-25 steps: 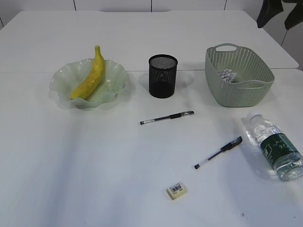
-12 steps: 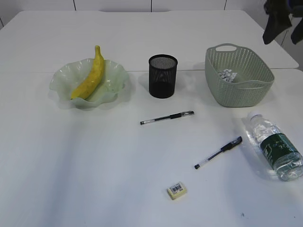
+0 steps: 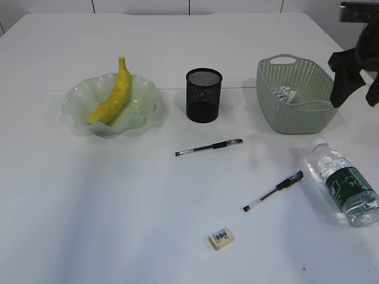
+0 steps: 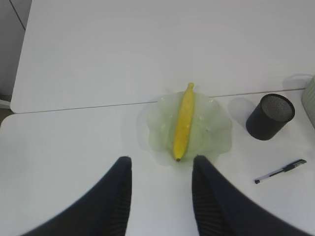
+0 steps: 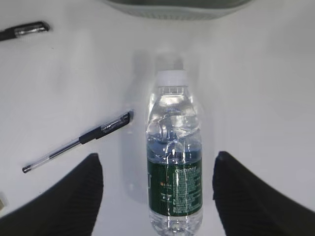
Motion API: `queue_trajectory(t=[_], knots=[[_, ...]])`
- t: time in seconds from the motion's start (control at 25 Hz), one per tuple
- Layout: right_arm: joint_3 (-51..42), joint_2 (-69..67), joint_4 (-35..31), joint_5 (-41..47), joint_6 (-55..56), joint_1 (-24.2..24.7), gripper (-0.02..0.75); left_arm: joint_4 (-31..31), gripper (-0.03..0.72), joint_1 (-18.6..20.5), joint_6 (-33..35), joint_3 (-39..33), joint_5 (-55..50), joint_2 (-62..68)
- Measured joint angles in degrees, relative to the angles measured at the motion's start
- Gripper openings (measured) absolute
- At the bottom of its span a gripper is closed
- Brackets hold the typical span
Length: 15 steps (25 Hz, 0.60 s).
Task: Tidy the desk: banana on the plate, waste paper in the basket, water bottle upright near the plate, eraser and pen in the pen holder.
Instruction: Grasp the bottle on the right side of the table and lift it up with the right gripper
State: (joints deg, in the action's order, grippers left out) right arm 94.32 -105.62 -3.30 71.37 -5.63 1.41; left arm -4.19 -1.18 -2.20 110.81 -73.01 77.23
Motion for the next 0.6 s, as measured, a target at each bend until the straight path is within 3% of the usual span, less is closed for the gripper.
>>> queue_trajectory(t=[0.6], knots=[[-3.7,-0.03,1.4,-0.47,-0.74,0.0,0.547,0.0,0.286,0.0,0.24,0.0,0.0,0.0]])
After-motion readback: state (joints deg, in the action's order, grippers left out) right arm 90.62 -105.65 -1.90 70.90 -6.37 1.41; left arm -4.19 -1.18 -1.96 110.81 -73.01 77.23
